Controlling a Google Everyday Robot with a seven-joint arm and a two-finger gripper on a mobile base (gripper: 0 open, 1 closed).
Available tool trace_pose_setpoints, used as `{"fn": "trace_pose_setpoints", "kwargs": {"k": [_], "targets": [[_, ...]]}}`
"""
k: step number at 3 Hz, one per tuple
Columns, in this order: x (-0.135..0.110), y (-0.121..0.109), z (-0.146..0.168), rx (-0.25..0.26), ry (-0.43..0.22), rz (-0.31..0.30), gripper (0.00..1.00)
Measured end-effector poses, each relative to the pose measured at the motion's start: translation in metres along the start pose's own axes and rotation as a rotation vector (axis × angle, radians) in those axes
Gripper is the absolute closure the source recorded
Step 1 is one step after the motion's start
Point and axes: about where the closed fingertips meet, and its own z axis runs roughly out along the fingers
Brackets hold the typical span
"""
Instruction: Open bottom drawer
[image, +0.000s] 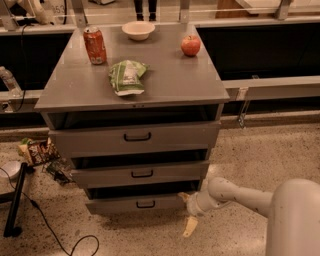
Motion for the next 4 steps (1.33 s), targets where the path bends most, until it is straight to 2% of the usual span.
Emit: {"fn": "trace_pose_setpoints", "kwargs": {"k": [1, 2, 3, 4], "targets": [[0.017, -0.007, 0.023, -0.003, 0.015, -0.017, 0.00], [0.027, -0.027, 0.035, 0.023, 0.026, -0.024, 0.00], [0.030, -0.050, 0.045, 0.057, 0.031, -0.035, 0.00], [0.034, -0.063, 0.056, 0.059, 0.034, -0.034, 0.00]]}}
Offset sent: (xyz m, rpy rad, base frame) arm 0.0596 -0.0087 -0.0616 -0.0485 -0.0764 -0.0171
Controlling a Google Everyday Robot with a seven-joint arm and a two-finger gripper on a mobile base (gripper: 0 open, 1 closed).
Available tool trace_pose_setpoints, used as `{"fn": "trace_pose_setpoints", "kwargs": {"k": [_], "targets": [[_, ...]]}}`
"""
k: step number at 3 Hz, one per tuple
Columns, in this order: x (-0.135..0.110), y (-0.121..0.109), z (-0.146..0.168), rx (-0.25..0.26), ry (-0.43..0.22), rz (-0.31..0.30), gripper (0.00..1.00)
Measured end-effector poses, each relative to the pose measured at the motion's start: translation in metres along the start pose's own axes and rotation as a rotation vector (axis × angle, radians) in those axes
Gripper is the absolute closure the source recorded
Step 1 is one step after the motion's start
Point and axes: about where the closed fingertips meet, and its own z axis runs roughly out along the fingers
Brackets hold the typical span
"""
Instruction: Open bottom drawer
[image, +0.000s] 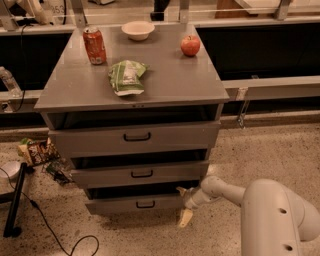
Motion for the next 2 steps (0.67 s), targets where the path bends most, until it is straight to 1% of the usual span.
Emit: {"fn": "trace_pose_setpoints", "kwargs": {"k": [1, 2], "targets": [[0.008, -0.011, 0.013, -0.012, 0.000, 0.013, 0.04], [0.010, -0.021, 0.023, -0.020, -0.007, 0.015, 0.16]]}}
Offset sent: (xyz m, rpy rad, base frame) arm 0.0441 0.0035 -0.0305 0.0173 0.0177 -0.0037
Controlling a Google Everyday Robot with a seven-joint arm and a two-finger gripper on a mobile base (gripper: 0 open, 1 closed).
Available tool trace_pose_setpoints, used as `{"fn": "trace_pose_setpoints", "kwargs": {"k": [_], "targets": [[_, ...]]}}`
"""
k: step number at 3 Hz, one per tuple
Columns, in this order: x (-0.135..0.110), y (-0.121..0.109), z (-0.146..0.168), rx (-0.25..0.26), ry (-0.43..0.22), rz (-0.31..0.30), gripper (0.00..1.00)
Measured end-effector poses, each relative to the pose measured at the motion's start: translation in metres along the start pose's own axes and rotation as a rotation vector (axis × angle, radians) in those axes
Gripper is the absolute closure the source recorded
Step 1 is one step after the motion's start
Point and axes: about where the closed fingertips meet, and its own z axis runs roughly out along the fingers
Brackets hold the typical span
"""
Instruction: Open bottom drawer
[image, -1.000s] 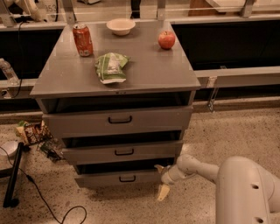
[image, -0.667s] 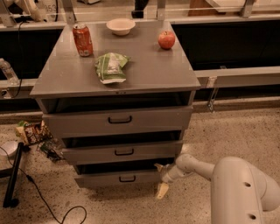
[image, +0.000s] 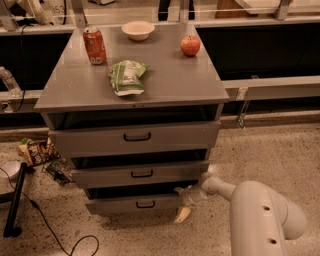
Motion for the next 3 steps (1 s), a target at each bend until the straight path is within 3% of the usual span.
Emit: {"fn": "trace_pose_setpoints", "kwargs": {"k": [3], "targets": [[-0.0056, -0.0110, 0.0087, -0.014, -0.011, -0.015, 0.84]]}}
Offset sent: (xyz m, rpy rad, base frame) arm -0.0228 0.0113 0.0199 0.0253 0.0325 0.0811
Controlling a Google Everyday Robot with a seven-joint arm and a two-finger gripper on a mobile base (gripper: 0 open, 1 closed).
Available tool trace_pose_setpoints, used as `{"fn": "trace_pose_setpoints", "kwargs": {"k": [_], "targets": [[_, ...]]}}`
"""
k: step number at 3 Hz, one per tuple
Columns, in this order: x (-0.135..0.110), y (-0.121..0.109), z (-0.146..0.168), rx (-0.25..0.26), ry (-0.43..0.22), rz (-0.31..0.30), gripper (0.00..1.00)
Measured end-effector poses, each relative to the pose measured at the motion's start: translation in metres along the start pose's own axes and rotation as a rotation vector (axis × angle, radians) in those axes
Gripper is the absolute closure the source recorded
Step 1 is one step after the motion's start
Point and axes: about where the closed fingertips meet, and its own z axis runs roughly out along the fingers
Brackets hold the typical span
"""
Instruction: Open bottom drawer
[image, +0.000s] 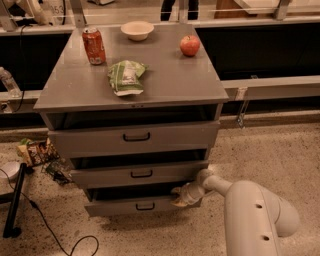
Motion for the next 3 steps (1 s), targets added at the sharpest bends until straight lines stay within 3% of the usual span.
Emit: {"fn": "trace_pose_setpoints", "kwargs": {"k": [1, 2, 3], "targets": [[-0.0017, 0.0001, -0.0023, 0.000, 0.000, 0.000, 1.00], [-0.0025, 0.0001, -0.0034, 0.000, 0.000, 0.000, 1.00], [-0.0026, 0.0001, -0.0036, 0.000, 0.000, 0.000, 0.86]]}}
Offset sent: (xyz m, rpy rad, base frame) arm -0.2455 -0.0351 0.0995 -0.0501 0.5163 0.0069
